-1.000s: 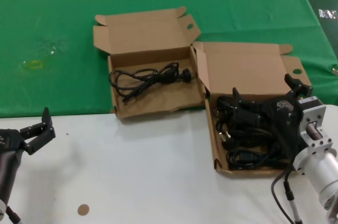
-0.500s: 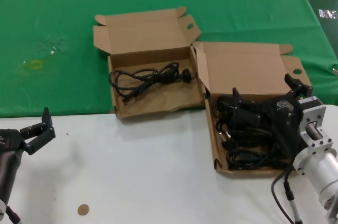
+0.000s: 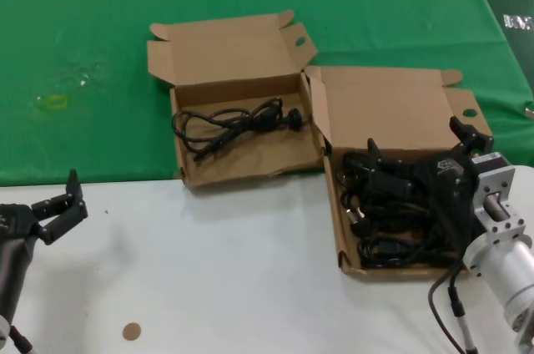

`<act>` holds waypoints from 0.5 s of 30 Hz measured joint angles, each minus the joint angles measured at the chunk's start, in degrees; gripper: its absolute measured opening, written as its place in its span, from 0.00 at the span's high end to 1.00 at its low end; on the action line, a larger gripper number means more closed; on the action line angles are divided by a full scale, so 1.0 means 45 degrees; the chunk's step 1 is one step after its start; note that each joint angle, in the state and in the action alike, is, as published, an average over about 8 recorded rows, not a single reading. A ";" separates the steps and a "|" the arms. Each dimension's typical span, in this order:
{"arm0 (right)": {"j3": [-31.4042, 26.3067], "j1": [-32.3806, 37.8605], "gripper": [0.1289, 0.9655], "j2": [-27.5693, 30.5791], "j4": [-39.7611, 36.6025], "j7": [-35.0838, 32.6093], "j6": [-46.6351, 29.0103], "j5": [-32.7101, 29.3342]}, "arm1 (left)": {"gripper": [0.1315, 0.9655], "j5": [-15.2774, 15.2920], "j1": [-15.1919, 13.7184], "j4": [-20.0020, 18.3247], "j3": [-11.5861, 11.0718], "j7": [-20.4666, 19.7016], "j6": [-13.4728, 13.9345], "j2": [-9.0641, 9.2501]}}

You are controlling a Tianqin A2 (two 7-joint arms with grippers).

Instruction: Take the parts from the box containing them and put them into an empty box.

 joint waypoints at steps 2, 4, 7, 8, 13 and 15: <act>0.0000 0.0000 0.00 0.0000 0.0000 0.0000 0.0000 0.0000 | 0.00 0.0000 0.0000 0.0000 0.0000 0.0000 0.0000 0.0000; 0.0000 0.0000 0.00 0.0000 0.0000 0.0000 0.0000 0.0000 | 0.00 0.0000 0.0000 0.0000 0.0000 0.0000 0.0000 0.0000; 0.0000 0.0000 0.00 0.0000 0.0000 0.0000 0.0000 0.0000 | 0.00 0.0000 0.0000 0.0000 0.0000 0.0000 0.0000 0.0000; 0.0000 0.0000 0.00 0.0000 0.0000 0.0000 0.0000 0.0000 | 0.00 0.0000 0.0000 0.0000 0.0000 0.0000 0.0000 0.0000; 0.0000 0.0000 0.00 0.0000 0.0000 0.0000 0.0000 0.0000 | 0.00 0.0000 0.0000 0.0000 0.0000 0.0000 0.0000 0.0000; 0.0000 0.0000 0.00 0.0000 0.0000 0.0000 0.0000 0.0000 | 0.00 0.0000 0.0000 0.0000 0.0000 0.0000 0.0000 0.0000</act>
